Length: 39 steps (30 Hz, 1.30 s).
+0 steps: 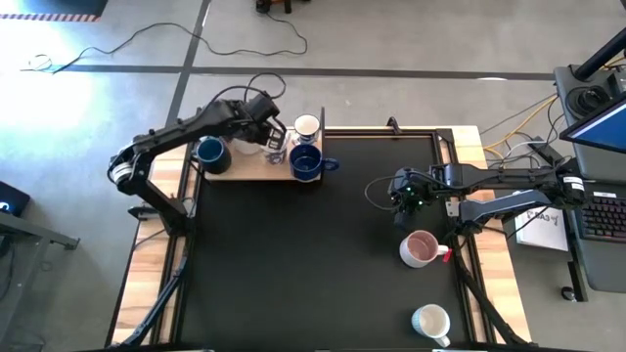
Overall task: Place coffee mugs
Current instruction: Put the blue patterned mug on the shelf
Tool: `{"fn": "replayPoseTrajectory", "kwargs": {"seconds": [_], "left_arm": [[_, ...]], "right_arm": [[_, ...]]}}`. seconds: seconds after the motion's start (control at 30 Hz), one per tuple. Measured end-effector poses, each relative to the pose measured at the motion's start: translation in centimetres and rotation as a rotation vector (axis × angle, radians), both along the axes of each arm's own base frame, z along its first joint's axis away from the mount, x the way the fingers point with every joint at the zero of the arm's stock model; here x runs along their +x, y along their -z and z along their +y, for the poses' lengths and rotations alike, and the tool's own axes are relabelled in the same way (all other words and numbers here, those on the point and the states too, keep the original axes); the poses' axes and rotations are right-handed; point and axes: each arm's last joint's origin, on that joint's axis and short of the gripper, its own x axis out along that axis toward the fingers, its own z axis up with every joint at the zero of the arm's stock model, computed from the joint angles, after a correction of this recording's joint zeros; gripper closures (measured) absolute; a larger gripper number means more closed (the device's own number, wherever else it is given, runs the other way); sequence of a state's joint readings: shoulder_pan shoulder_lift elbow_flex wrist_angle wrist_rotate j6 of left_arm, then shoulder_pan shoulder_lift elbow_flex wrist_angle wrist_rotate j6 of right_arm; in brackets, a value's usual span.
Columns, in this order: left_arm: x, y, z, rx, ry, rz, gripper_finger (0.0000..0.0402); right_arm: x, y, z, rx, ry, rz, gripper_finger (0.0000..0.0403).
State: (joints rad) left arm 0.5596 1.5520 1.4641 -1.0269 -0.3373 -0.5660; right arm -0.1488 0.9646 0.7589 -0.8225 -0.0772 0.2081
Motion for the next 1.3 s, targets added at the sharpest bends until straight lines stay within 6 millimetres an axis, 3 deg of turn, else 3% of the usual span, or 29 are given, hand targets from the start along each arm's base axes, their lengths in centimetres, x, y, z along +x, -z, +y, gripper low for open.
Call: {"fn": "replayPoseTrajectory", "kwargs": {"seconds": [0.2, 0.5, 0.8, 1.3], "left_arm": [[1.2, -1.6, -2.5, -0.020, 0.395, 0.078, 0.0335], [2.3, -0.2, -4.0, 0.018, 0.716, 0.217, 0.0335], [3.1, 1.6, -3.4, 0.060, 0.919, 0.373, 0.0335], [3.1, 2.7, -2.3, 0.039, 0.988, 0.459, 0.0335]], "right_arm": [[0.0, 0.0, 0.0, 0.000, 0.000, 0.000, 0.0257], [0.0, 0.0, 0.0, 0.000, 0.000, 0.000, 0.0257], [0.0, 0.0, 0.0, 0.000, 0.000, 0.000, 0.0257], [0.0, 0.0, 0.0, 0.000, 0.000, -0.001, 0.0257]]}}
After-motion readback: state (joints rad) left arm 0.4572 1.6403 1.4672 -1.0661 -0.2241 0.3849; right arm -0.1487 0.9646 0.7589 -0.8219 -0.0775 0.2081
